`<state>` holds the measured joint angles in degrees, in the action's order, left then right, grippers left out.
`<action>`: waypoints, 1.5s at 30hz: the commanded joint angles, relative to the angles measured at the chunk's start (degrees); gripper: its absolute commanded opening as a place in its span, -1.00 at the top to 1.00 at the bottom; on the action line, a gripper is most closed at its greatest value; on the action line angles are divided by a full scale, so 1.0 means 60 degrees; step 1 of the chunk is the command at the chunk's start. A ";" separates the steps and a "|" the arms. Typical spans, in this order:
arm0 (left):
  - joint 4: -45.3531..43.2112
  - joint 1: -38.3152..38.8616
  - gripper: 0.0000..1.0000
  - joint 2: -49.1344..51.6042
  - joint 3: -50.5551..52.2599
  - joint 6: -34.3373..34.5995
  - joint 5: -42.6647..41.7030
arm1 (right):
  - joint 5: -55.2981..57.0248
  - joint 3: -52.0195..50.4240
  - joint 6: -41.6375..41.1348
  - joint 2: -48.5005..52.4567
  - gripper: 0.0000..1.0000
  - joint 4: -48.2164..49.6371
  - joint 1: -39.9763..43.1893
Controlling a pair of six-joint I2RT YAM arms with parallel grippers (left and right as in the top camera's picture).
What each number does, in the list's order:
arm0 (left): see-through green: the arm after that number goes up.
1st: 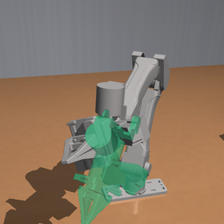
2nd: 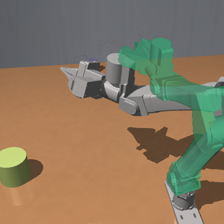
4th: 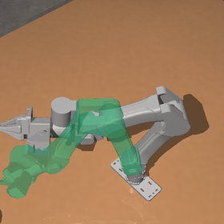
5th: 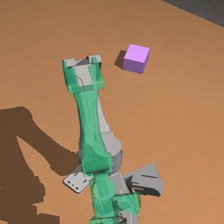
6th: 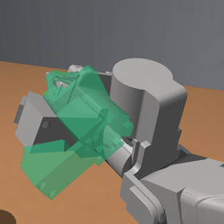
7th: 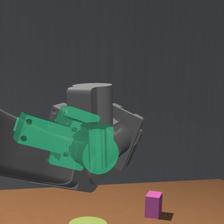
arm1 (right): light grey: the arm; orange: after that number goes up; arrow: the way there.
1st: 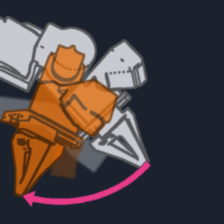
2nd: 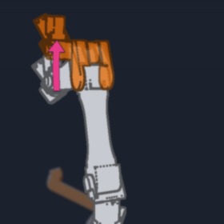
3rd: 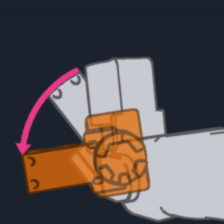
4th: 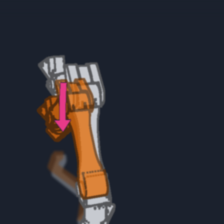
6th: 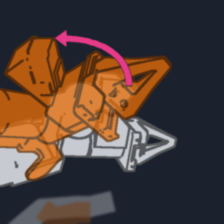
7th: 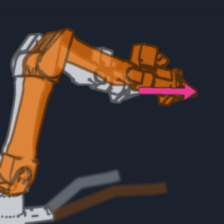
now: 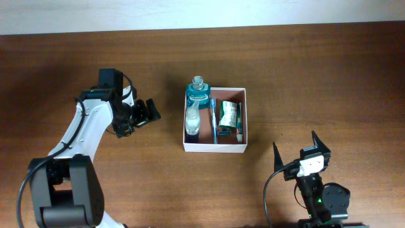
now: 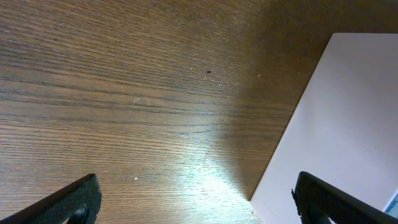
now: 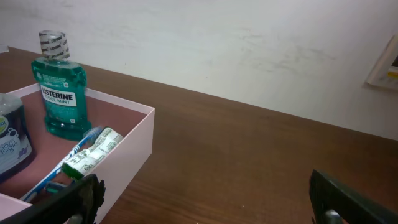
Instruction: Pack container
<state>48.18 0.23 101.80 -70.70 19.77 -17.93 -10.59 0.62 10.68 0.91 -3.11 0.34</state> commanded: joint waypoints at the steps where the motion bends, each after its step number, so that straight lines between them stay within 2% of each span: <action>1: 0.0000 -0.0022 -0.99 0.0080 0.0036 -0.0015 -0.0004 | 0.0087 -0.0051 -0.0029 -0.0098 -0.97 -0.0069 0.0080; 17: 0.0004 -0.0022 -0.99 0.0062 0.0036 -0.0015 -0.0004 | 0.0087 -0.0051 -0.0029 -0.0098 -0.97 -0.0069 0.0080; 23: 0.0000 -0.0022 -0.99 -0.0849 0.0036 -0.0015 -0.0004 | 0.0087 -0.0051 -0.0029 -0.0098 -0.97 -0.0069 0.0080; 28: 0.0000 -0.0022 -0.99 -0.2612 0.0036 -0.0015 -0.0004 | 0.0087 -0.0051 -0.0029 -0.0098 -0.97 -0.0069 0.0080; 38: 0.0007 -0.0022 -0.99 -0.7624 0.0036 -0.0015 -0.0004 | 0.0087 -0.0051 -0.0029 -0.0098 -0.97 -0.0069 0.0080; 45: 0.0025 -0.0022 -0.99 -1.0517 0.0036 -0.0015 0.0240 | 0.0087 -0.0051 -0.0029 -0.0098 -0.97 -0.0069 0.0080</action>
<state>48.16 0.23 44.12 -70.39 19.77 -17.39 -10.44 0.62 10.70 0.91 -3.16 0.36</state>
